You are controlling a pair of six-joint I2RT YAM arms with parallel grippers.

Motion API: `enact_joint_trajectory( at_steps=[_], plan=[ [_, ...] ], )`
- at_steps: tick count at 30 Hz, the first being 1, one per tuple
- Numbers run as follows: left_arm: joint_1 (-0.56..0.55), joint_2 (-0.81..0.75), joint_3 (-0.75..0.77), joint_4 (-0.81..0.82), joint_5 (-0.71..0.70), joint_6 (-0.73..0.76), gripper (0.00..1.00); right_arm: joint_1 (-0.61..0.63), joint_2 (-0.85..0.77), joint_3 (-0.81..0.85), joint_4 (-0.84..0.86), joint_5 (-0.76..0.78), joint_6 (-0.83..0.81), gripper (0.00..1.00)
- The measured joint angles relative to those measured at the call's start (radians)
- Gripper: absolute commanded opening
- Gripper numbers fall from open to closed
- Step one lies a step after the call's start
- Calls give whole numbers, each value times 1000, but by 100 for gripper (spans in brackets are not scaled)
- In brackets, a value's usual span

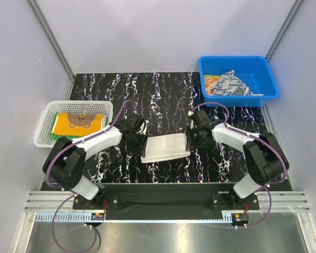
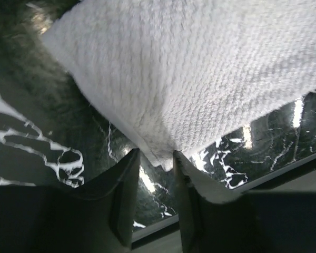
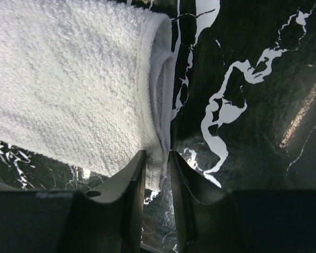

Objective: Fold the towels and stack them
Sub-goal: Fold the towel

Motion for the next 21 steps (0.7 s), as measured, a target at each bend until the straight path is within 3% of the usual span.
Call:
enact_joint_trajectory(
  at_steps=[4, 8, 14, 21],
  plan=[
    [0, -116, 28, -47, -44, -39, 46, 0, -42, 17, -32, -1, 19, 33],
    [0, -203, 50, -26, -62, -75, 43, 0, -94, 39, -40, -17, 47, 33],
    [0, -146, 0, 104, -4, -142, 39, 0, -105, 10, 29, -126, 94, 33],
    [-2, -89, -164, 147, 0, -211, 37, -1, -74, -171, 135, -173, 138, 29]
  ],
)
